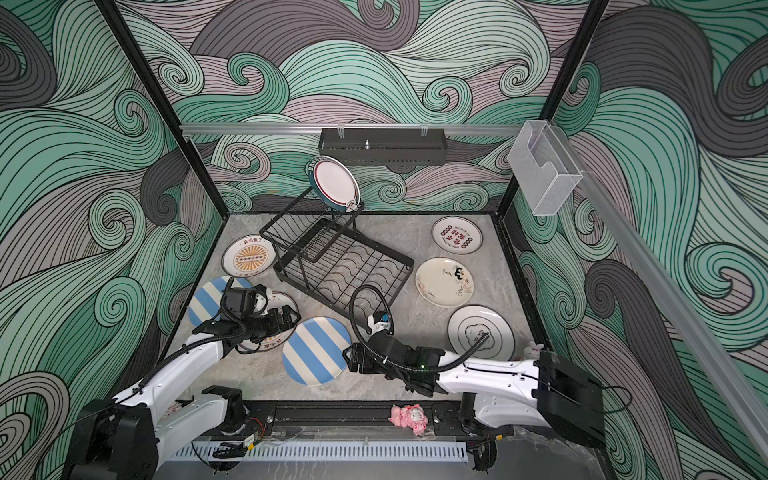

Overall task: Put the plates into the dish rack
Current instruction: 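Release the plate and swing the right gripper down toward the striped plate, then grasp the blue-and-white striped plate's edge with the right gripper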

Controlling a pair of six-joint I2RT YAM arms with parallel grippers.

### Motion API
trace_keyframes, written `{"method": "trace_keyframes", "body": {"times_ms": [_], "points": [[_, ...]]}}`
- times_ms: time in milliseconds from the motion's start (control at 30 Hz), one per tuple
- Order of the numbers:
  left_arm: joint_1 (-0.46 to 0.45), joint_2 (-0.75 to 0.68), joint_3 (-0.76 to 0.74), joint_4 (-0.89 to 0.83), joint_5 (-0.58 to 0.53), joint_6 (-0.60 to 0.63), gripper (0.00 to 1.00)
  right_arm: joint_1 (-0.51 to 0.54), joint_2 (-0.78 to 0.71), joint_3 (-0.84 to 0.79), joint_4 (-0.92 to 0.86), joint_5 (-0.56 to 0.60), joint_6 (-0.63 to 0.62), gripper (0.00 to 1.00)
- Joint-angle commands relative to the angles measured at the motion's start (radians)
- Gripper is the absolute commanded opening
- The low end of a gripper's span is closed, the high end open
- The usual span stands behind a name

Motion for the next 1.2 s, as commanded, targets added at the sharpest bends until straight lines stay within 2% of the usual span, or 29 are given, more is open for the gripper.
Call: {"method": "trace_keyframes", "body": {"times_ms": [0,300,633,1167], "points": [[-0.021,0.038,0.008,0.061,0.016,-0.001,0.99,0.004,0.060,-0.004,0.162,-0.002,0.098,0.83],[-0.039,0.050,0.006,0.069,0.018,0.012,0.99,0.005,0.240,0.010,0.295,-0.052,0.176,0.80],[-0.040,0.056,-0.008,0.066,0.041,0.018,0.99,0.004,0.282,-0.010,0.334,-0.034,0.235,0.77],[-0.044,0.075,-0.003,0.066,0.064,0.017,0.98,-0.016,0.398,0.013,0.371,-0.110,0.295,0.75]]}}
